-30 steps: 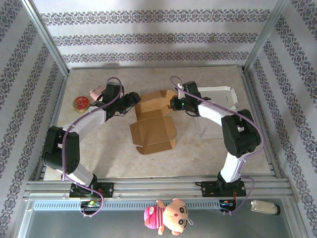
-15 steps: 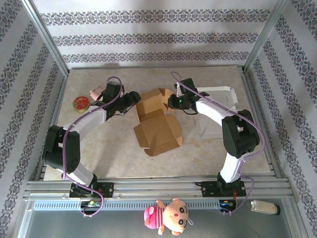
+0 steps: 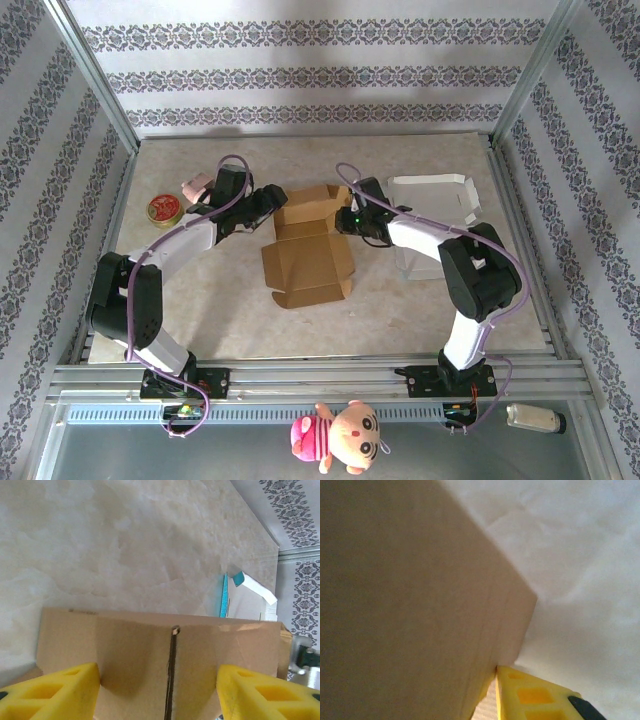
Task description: Fold the paper box
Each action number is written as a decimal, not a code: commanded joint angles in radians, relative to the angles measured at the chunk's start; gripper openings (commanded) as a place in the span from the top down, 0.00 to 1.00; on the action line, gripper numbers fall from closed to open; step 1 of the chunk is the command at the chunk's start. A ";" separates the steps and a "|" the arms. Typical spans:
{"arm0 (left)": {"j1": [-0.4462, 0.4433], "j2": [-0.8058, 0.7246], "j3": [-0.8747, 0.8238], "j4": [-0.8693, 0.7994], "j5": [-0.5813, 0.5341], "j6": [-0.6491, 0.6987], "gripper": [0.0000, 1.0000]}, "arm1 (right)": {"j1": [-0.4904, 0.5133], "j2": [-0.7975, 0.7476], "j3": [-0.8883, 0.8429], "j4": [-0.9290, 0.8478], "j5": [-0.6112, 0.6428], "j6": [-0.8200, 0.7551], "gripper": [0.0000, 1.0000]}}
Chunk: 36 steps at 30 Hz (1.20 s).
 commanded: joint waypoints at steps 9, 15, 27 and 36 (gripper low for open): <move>-0.021 -0.262 -0.168 0.085 -0.147 0.012 0.09 | 0.000 -0.052 -0.009 -0.011 0.052 -0.023 0.80; -0.026 -0.417 -0.235 0.039 -0.218 -0.008 0.10 | -0.003 -0.045 0.007 -0.005 0.081 -0.052 0.83; -0.537 -0.503 -0.371 0.092 -0.760 0.043 0.27 | -0.032 -0.182 -0.102 0.080 0.142 -0.186 0.41; -0.685 -0.253 -0.281 0.138 -0.746 0.245 0.27 | -0.075 -0.087 -0.036 0.173 0.015 -0.355 0.41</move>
